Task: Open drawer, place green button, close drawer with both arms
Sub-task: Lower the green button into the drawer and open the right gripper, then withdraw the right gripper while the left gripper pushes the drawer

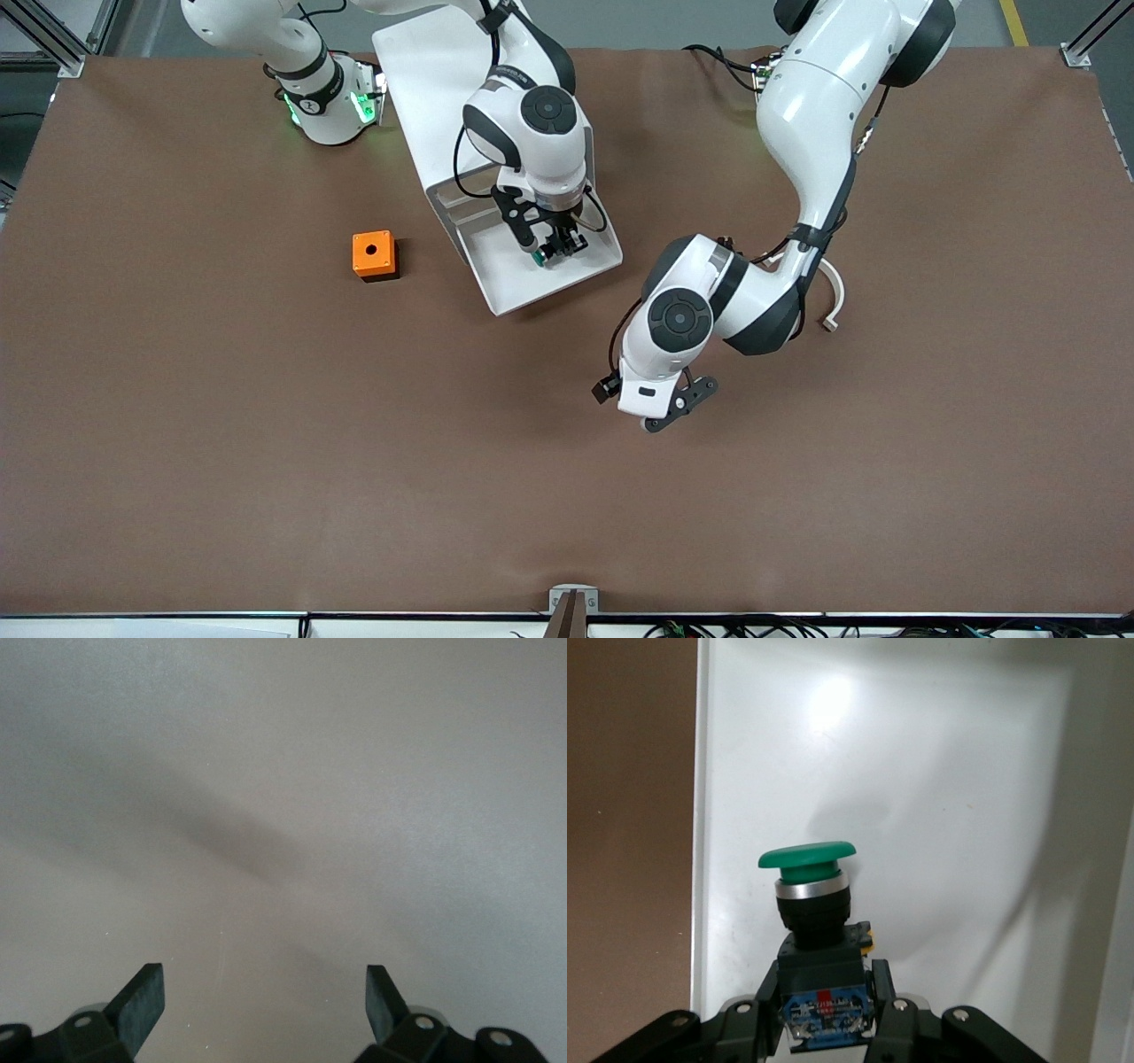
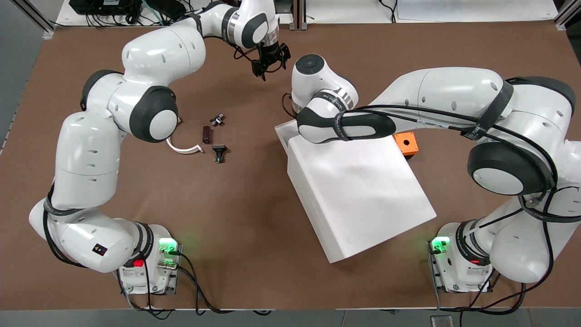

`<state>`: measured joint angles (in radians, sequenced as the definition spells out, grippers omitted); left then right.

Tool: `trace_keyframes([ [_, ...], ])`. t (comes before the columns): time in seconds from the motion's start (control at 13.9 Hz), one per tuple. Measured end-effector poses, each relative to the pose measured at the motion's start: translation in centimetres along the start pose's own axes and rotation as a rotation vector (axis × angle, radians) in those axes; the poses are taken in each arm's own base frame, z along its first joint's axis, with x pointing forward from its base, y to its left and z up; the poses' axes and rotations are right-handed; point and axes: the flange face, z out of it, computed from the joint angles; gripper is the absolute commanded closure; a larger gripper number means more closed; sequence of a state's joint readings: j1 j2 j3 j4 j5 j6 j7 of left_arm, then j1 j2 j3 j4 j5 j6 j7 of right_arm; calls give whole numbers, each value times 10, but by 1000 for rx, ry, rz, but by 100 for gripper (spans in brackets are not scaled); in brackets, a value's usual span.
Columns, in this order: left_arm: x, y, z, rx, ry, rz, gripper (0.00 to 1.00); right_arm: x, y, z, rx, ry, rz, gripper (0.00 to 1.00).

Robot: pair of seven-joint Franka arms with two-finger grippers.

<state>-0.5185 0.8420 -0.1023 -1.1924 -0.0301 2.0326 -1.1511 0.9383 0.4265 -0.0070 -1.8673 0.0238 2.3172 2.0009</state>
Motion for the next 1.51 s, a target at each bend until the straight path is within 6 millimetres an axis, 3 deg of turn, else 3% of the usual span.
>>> trace_keyframes([
  [0.36, 0, 0, 2, 0, 0, -1, 0, -2, -2, 3, -1, 1, 19, 97],
  [0.43, 0, 0, 2, 0, 0, -1, 0, -2, -2, 3, -1, 0, 19, 66],
  [0.5, 0, 0, 2, 0, 0, -1, 0, -2, -2, 3, 0, 0, 20, 1],
  [1.15, 0, 0, 2, 0, 0, -1, 0, -8, -11, -10, 12, -4, 23, 0],
  [1.51, 2, -1, 2, -1, 1, -3, 0, 11, -27, -33, -46, 24, -79, 0],
])
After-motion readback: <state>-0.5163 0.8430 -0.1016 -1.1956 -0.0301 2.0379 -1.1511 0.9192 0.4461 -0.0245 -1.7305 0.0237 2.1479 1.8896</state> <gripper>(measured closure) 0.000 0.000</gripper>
